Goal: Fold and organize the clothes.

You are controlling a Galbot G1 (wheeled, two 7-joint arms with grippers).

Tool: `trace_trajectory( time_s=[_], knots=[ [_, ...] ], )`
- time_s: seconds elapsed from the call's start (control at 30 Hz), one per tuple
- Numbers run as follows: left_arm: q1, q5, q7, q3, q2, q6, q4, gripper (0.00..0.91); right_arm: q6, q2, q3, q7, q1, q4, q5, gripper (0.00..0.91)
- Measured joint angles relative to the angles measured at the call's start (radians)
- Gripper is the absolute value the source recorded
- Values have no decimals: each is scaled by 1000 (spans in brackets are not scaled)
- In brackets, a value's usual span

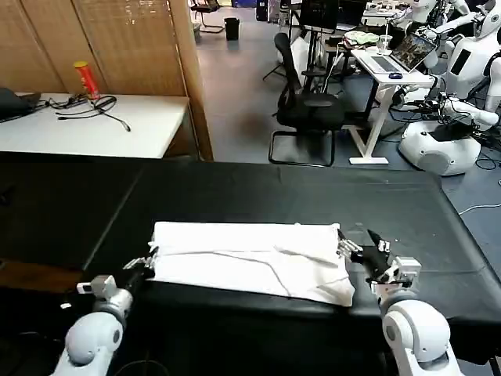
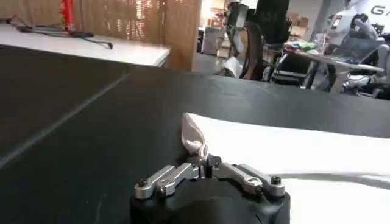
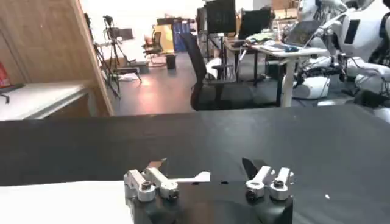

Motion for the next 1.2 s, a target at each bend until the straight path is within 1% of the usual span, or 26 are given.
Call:
trace_trajectory(
  time_s=[0.13,0.23,0.47,0.63,0.73,0.83,1.0,1.2],
  knots=[
    [12,128,-2,-25,42,-33,-5,0,0,-2,6,0,-8,11,3,878],
    [20,225,2,-59,96,-89,8,0,0,-1,6,0,-12,17,3,878],
    [17,291,1,-140,260,-177,75,0,0,11,2,1,-20,31,2,878],
    [10,364,-8,-161,327,-192,104,0,0,24,2,3,-31,44,-2,878],
    [25,359,-8,-154,328,-178,88,0,2,34,3,4,-40,50,-7,878],
    [42,295,-22,-134,307,-138,42,0,4,45,5,4,-51,54,-22,878],
    [62,160,-56,-65,238,-74,-92,0,13,63,16,3,-73,63,-39,878],
    [30,67,-113,48,157,-4,-245,0,20,84,38,-1,-105,79,-54,878]
  ],
)
